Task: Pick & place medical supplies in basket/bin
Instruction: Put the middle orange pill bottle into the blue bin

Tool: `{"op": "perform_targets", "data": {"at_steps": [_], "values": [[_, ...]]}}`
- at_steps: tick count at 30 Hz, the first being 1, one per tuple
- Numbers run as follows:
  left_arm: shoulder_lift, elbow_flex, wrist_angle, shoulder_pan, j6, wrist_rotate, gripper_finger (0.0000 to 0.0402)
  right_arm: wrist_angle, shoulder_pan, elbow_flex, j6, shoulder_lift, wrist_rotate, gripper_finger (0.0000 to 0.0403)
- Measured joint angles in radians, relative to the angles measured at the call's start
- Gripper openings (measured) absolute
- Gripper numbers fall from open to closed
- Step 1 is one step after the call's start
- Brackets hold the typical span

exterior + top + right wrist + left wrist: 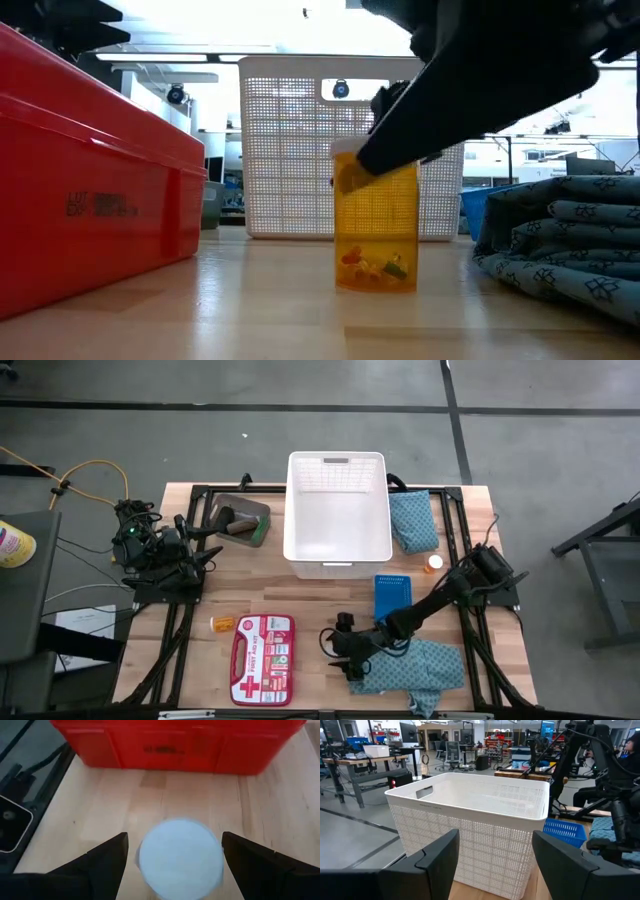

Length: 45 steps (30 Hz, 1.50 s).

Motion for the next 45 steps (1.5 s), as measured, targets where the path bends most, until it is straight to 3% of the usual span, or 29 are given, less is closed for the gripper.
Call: {"op": "perform_targets", "data": {"at_steps": [8,34,45], "values": [[0.0,0.0,0.003,0.0,-0.004,0.001,0.0242,-0.015,-0.002,-0.002,0.006,0.011,-0.017,0.0302],[0.0,0.0,0.003,0.0,-0.003,0.001,0.0242,-0.01,-0.002,-0.002,0.002,0.011,-0.017,0.0191],[0.0,0.0,0.003,0.0,-0.004,0.001,0.0242,-0.011,-0.002,-0.002,-0.026,0.002,-0.006,0.0192]]}}
